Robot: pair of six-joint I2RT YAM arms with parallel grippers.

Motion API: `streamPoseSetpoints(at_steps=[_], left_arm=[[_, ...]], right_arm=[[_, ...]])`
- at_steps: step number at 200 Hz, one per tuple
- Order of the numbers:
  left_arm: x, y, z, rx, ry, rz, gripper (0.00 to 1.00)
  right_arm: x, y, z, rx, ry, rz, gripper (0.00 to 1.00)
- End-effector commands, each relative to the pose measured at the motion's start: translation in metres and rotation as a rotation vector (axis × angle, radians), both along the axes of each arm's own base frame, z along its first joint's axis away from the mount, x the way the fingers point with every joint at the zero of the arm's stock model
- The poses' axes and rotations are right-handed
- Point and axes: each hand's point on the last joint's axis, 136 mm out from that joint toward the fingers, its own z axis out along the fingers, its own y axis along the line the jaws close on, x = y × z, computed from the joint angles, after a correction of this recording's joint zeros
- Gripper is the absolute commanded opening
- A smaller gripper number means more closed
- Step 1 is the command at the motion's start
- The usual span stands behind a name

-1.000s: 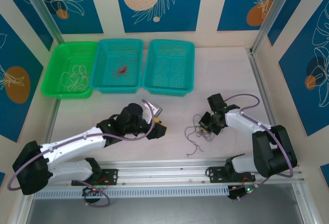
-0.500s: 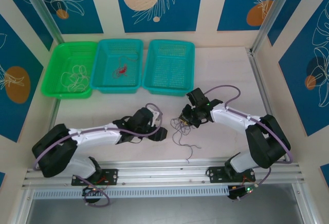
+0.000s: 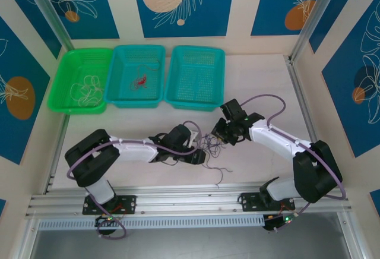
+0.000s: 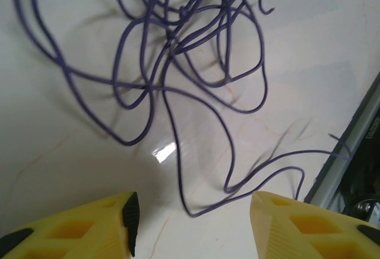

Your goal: Untangle the cables

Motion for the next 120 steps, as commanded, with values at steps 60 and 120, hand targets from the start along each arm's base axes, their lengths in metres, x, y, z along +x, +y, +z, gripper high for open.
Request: streamPoseSetpoints(at_steps=[60, 120], left_arm=[[-0.006, -0.011, -0.007, -0.001, 0.028, -0.039, 0.13], [-0.002, 0.004, 0.025, -0.021, -0.122, -0.056, 0.0]], right_arm=[[-0.007, -0.005, -0.007, -0.061, 0.031, 0.039, 0.48], [-0.008, 0.011, -0.039, -0.156, 0.123, 0.07, 0.54]])
